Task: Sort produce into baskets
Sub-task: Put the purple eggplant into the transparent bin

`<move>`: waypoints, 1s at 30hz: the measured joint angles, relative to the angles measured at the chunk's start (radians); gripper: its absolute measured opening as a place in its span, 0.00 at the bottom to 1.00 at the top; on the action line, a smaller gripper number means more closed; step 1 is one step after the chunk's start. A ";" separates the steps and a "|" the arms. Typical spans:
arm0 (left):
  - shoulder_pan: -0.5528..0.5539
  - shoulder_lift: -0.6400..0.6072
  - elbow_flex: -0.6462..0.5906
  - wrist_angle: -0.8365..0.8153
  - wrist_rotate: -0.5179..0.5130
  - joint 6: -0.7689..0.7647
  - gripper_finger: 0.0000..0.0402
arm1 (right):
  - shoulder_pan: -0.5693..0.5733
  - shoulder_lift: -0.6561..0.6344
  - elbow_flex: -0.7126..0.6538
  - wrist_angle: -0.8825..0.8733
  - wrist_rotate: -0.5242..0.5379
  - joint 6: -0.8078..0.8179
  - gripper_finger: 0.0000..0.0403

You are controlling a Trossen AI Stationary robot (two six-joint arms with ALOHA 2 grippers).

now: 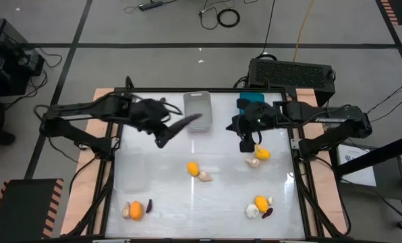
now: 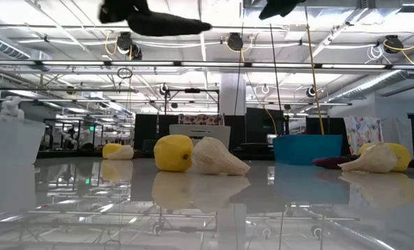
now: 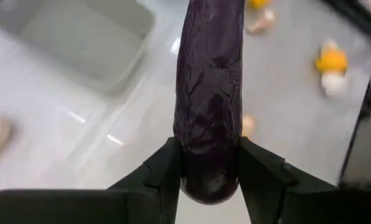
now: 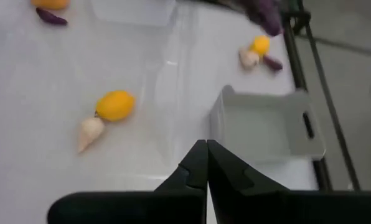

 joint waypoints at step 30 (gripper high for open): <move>-0.859 -0.067 -0.331 -0.393 -0.053 -1.551 0.34 | -0.102 0.121 0.000 0.204 -0.168 0.196 0.00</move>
